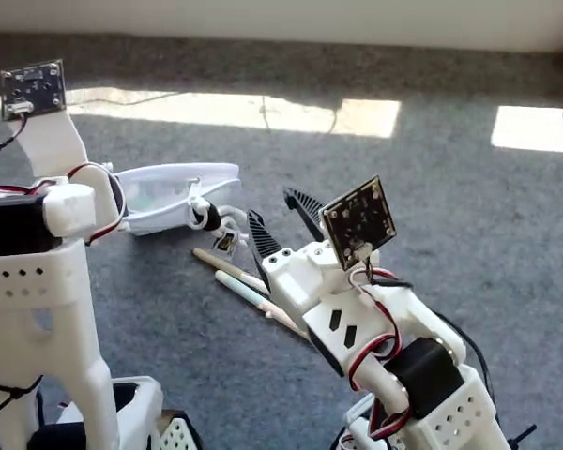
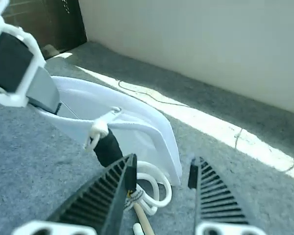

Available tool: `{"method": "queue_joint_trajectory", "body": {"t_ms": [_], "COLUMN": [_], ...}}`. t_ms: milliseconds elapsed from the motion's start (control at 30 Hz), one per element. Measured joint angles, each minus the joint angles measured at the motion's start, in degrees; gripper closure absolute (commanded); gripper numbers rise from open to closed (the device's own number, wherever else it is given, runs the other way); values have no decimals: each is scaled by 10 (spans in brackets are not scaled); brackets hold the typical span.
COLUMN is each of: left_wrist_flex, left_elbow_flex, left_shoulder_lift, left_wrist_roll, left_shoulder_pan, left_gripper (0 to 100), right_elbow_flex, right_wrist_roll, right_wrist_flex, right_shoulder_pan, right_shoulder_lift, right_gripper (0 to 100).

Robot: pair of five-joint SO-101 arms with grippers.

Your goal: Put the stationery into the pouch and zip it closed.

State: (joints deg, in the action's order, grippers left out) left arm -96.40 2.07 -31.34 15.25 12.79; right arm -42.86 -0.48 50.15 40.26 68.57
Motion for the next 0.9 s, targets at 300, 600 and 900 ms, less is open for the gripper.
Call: {"method": "queue_joint_trajectory", "body": {"t_ms": [300,600,900], "left_wrist_flex": [0,12,13], "left_elbow_flex": [0,0,0], "left_shoulder_lift": [0,1,1], "left_wrist_roll": [0,0,0], "left_shoulder_pan": [61,144,196], "left_gripper": [994,994,994], "right_elbow_flex": [0,0,0], "right_wrist_roll": [0,0,0], "right_wrist_flex": [76,81,14], "right_shoulder_pan": [-3,-3,35], "right_shoulder_lift": [-12,-222,-396], "right_gripper": [829,829,829]}}
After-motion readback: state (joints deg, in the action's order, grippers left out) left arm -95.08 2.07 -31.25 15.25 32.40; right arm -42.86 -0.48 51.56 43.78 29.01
